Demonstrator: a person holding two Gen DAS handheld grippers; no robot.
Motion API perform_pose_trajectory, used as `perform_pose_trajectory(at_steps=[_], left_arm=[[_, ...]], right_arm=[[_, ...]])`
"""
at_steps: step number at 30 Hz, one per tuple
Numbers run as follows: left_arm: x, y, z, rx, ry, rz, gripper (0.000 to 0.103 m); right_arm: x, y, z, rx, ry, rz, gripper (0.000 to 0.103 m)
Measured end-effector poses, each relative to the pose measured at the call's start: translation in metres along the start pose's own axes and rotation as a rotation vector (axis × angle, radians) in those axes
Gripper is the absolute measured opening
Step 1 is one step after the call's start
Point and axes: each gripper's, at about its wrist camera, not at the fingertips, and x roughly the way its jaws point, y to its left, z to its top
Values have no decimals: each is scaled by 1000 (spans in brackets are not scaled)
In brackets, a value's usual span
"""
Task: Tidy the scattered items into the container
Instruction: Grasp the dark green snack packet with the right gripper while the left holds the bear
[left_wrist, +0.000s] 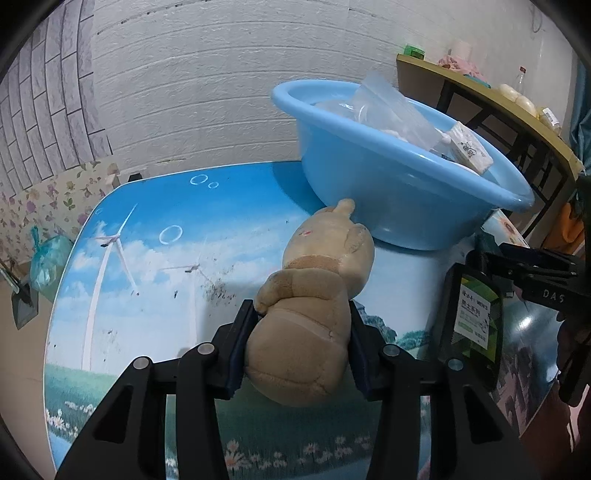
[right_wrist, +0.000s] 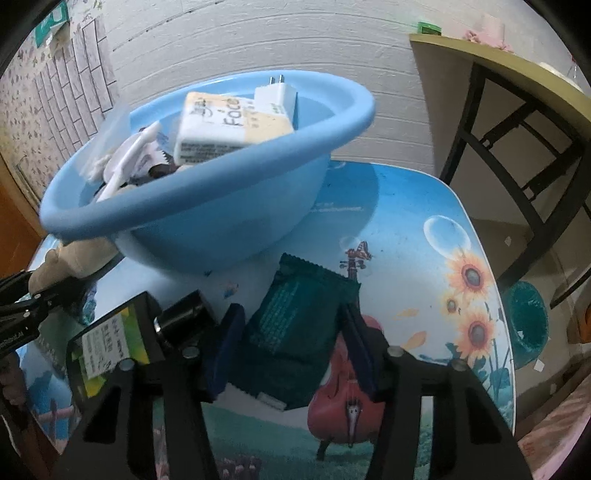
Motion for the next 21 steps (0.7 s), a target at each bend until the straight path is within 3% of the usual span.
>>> perform_pose_trajectory(at_steps=[3,4,5,6,7,12,21], left_arm=[[-8,0,-4,-8,-10,6,45],[-11,1,-5,-11,-13,6,45],[-14,1,-7,-12,-16,6,45],[-17,0,-9,-12,-19,8,45],[-20,0,-11,-12,-21,10,45],[-35,-3,-25,-7,-23,12,45],[-50,2,-51,-26,2,42,45]], right_arm=[[-8,-4,-4,20,1,32,44],[-10,-5,-4,23,3,38,33],[-14,-7,-6,26,-4,46,30],[-18,-9,-8,27,-7,55,18],[-20,-9,-9,26,0,64,15],[-30,-5,-25,15,18,71,15],[-37,-5,-42,-45,27,-14,15]])
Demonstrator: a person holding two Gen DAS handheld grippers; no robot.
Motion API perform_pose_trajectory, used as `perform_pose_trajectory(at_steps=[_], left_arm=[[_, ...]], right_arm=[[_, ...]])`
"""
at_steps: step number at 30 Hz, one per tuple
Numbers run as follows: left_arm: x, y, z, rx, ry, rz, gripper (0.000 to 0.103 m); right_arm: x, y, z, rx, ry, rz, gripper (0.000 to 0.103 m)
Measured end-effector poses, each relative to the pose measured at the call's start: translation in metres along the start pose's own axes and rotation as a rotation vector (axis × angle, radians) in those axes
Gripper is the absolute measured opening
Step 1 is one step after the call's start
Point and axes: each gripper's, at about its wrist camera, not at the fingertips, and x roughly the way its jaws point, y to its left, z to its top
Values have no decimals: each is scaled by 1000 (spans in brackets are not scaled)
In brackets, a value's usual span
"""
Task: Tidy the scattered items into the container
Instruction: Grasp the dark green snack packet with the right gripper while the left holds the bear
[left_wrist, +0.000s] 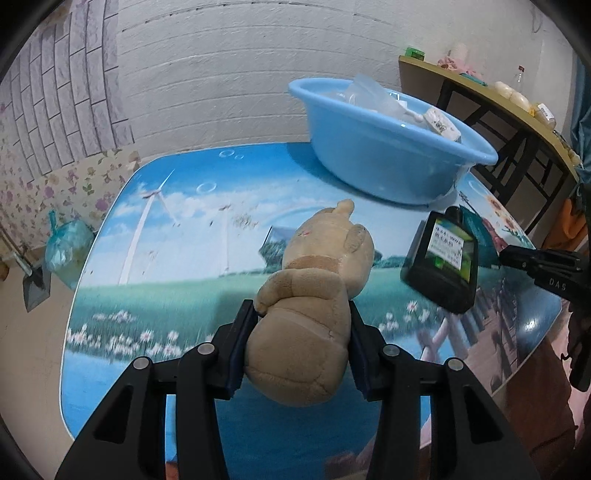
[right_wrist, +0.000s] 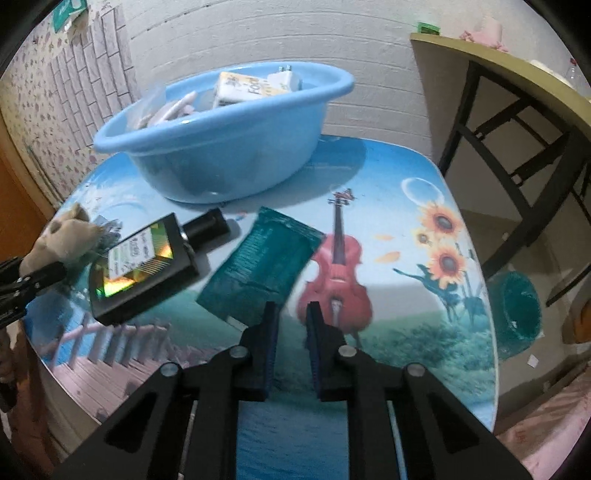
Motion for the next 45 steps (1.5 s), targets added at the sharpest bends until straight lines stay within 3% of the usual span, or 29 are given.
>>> perform_pose_trajectory(at_steps=[5,8,13,23,32,45], left_arm=[[0,3,-4,-14,0,30,46],[2,2,-5,-11,7,44,51],[7,3,-4,-24,15,39,55],[13,3,1,-20,-1,35,64],[22,5,10,-20,-9,32,70],[25,1,11,6,-12,46,77]], right_arm=[[-3,-14,-2,54,7,-57,17],[-11,-16,0,109,-25,-10,22],[-14,-2,9,111,-54,18,42],[9,22,23,127,-27,5,65],[29,30,30,76,9,-88,67],[18,1,17,86,-8,-63,68]])
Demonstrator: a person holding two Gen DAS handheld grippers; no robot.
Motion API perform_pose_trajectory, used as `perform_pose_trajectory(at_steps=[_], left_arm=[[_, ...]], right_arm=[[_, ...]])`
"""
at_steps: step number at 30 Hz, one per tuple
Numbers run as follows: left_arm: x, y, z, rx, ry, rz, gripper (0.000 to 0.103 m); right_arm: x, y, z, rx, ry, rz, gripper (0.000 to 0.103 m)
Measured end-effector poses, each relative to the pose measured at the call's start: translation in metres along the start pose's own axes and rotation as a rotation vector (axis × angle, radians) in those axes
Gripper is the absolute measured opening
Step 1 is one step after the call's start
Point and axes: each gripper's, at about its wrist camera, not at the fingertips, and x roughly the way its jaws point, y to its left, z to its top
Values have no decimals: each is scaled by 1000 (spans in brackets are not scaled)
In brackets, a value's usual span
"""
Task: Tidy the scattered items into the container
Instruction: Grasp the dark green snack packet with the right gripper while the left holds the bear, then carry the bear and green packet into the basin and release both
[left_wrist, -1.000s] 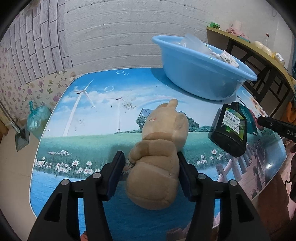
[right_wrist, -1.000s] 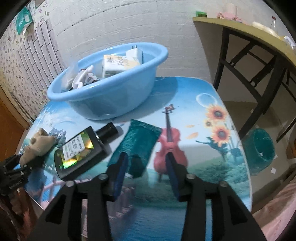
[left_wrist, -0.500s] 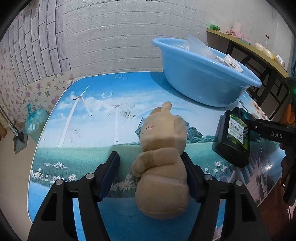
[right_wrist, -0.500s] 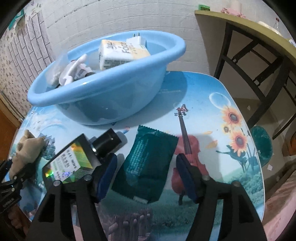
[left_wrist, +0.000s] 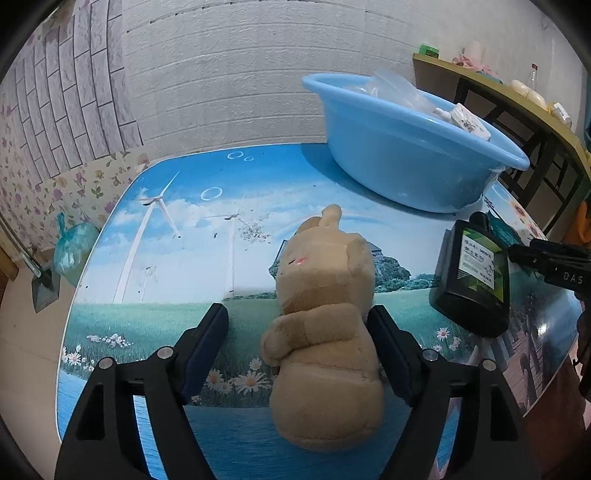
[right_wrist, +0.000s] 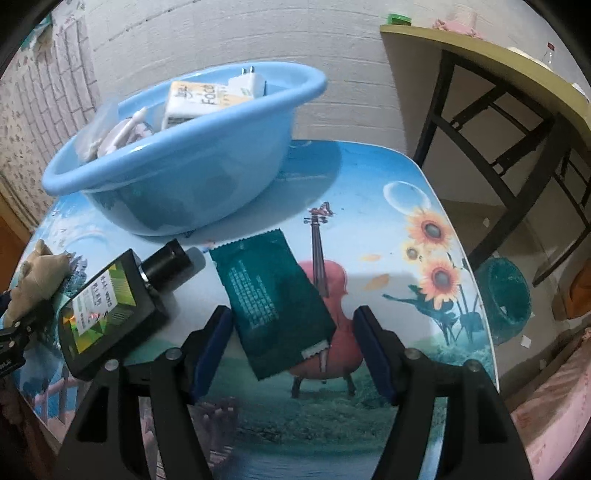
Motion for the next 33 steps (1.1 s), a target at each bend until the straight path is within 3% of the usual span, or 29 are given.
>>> perform_pose_trajectory(at_steps=[1,4,6,11,13,15,22,33], left_arm=[[-1,-1,0,2,-2,-9,77],[-4,-1,-1,4,-19,-20,56],[-5,-2,-1,6,-19,-39,50],[-5,-1,0,-3,-12,-48,49],[-5,-1,1,-10,-8,-49,49],[-5,-2,0,-13,-5,-45,49],[-17,-6,3,-17,-19,-33,49],[-64,-16,23,-8,-98,-23,49]], right_arm=[[1,1,1,-11,-3,15,68],[5,5,4,-64,-11,49,68],[8,6,8,-84,-10,58,68],[13,2,12,-101,-18,88,66],[12,1,10,-122,-30,86,51],[10,0,8,-139,-40,106,44],[0,-1,3,-111,-35,158,42],[-67,17,1,-116,-175,209,42]])
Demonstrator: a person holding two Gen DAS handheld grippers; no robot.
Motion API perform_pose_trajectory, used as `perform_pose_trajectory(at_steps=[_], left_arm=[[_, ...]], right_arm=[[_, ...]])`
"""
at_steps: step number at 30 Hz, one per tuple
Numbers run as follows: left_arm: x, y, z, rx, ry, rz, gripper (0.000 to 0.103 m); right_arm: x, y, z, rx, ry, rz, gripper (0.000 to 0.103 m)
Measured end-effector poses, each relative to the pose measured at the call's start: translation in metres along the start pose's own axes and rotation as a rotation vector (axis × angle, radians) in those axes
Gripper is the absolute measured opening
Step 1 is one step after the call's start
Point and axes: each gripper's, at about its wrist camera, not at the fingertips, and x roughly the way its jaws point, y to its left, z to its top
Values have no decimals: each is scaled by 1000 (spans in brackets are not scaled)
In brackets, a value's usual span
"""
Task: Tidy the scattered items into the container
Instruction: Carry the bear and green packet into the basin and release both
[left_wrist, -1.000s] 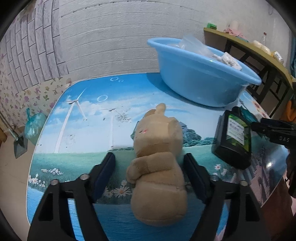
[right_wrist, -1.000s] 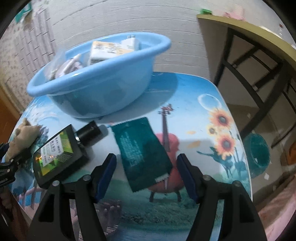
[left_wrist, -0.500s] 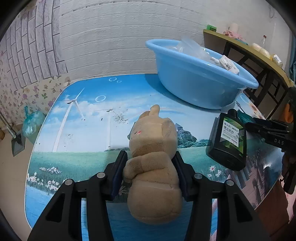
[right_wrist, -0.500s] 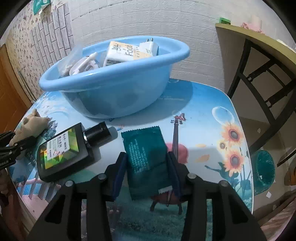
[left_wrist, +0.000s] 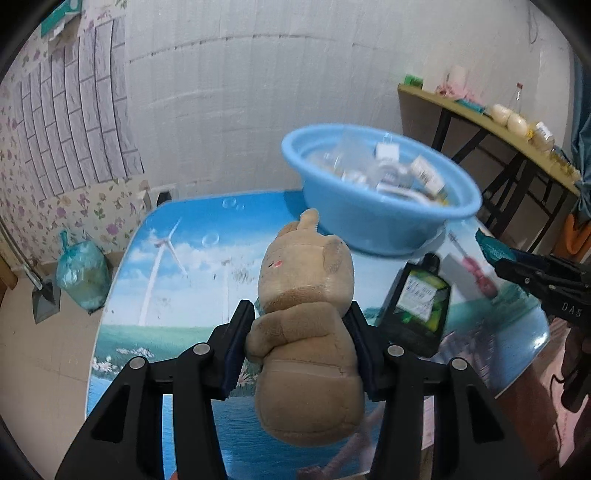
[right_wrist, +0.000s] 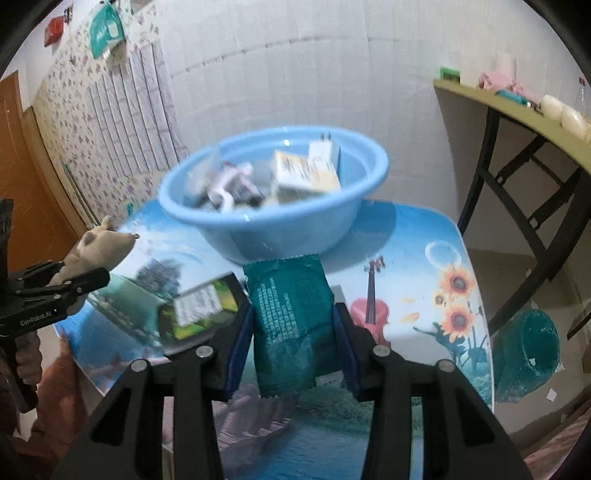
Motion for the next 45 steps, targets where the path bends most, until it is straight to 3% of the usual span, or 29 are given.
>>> perform_pose_trajectory(at_steps=[7,15,40,45], left_arm=[[-19,-6,21,2,-66,-20,49],[-12,-16,52,17,-96,-33,49],[83,-63,131,139,-76,-129,50],[91,-70,136,147,-78,-145,65]], right_arm=[[-21,5,15,11,-70,15,42],[-20,11,40,-4,-121,48,42],[59,-18,112,-25,-128,63,43],[76,-19,115,-24,-89,47,46]])
